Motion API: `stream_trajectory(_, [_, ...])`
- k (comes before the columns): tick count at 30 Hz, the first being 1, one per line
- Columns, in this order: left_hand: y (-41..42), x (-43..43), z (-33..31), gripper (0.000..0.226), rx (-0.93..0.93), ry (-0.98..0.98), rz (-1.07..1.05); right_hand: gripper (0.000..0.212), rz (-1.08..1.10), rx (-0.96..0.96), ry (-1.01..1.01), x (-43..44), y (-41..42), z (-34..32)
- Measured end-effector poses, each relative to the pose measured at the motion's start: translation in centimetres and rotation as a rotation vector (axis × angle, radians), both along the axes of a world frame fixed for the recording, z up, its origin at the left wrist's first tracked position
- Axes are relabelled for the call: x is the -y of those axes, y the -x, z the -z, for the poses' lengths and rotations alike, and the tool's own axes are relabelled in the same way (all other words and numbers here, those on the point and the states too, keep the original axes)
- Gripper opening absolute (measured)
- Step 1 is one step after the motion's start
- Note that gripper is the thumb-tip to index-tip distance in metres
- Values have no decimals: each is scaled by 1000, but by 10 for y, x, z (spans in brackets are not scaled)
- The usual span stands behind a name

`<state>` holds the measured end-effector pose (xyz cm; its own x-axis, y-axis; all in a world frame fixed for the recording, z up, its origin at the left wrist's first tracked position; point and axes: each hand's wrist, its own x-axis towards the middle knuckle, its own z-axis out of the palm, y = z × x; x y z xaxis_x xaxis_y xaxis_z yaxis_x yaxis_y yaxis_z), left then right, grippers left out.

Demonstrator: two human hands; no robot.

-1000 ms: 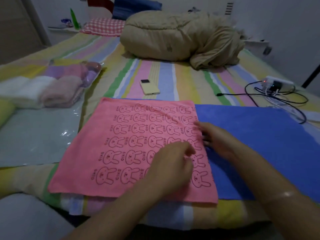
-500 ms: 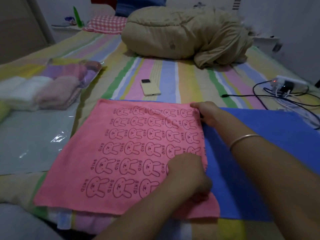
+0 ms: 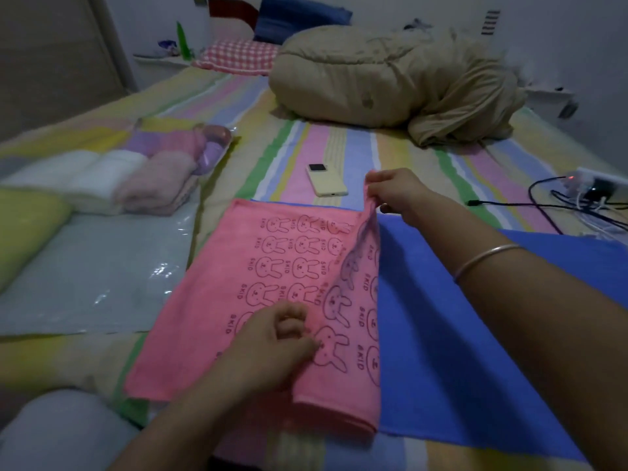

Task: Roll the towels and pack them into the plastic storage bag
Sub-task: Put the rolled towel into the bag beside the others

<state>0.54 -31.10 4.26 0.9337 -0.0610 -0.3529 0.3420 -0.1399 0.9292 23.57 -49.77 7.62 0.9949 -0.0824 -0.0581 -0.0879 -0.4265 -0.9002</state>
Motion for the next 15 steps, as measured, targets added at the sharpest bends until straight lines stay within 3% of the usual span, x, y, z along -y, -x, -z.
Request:
stream_trajectory(4, [7,-50,6,58,231,-126,-42,15,-86,-47,71,-63,-19,1])
stream_trajectory(8, [9,-99,14,49,399,-368,32,22,-117,-105,71,-129,-31,10])
stream_trajectory(12, [12,-132,24,52,350,-464,-57,16,-113,-78,246,-187,-38,22])
stream_trajectory(15, [14,-148,31,54,263,-398,-93,17,-183,-123,251,-214,-38,30])
